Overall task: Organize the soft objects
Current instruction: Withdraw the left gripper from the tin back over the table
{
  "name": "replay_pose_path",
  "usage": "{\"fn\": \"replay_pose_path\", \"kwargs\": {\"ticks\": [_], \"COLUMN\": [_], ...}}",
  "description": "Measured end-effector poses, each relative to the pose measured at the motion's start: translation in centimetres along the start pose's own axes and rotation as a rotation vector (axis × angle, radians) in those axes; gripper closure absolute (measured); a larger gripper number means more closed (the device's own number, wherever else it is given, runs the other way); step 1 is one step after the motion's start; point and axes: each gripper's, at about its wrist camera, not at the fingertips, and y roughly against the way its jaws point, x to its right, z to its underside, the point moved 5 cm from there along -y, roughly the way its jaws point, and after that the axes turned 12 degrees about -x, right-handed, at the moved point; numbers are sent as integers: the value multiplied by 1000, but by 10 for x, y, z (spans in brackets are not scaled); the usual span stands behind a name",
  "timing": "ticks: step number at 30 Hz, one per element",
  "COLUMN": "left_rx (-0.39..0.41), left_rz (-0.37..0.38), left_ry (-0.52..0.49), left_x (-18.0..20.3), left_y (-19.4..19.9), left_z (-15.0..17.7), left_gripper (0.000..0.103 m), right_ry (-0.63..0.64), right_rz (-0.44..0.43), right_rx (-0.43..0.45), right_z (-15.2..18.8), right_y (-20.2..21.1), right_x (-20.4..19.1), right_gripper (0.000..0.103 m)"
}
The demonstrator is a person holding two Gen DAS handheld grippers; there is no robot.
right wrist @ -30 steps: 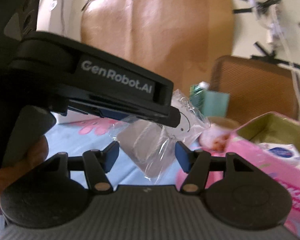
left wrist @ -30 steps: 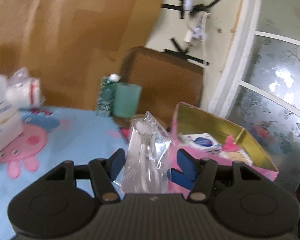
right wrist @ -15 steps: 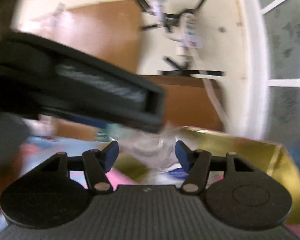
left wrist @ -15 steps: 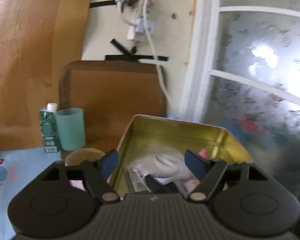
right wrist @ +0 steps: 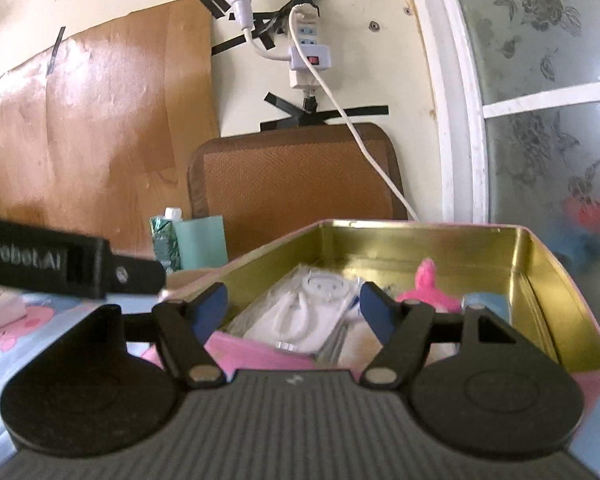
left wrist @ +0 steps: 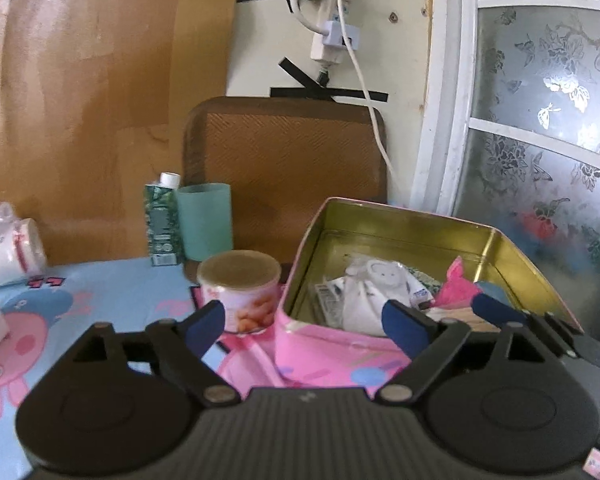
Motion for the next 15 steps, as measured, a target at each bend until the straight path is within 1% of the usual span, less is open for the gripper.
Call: {"fn": "replay_pose_path", "kwargs": {"ticks": [2,4,8,11,12,15], "left_rx": [9,16,13,-2,-10,-44], "left_rz": [-14,-28,-63,-79,-81,-92], "left_ry": [7,12,3,-10,-13,-31], "left_x": [-6,-11,-18,-21,-21,-21], "left_y": [9,17,28,34,35,37], "left_z": [2,5,14,23,26,35], "left_gripper": [7,6,2,0,0,0], "right_ry": [0,-15,-80,-147,-165,-235], "right_rz": [9,6,4,15,18,8], "right_rx": [0,5,2,-15,-24,-72], "right_z": [2,3,8,12,14,17], "right_y": [7,16,32,39,40,44], "right_x": [-1,-2,-1,3,4,7], "right_gripper": [28,28,27,21,17,12]}}
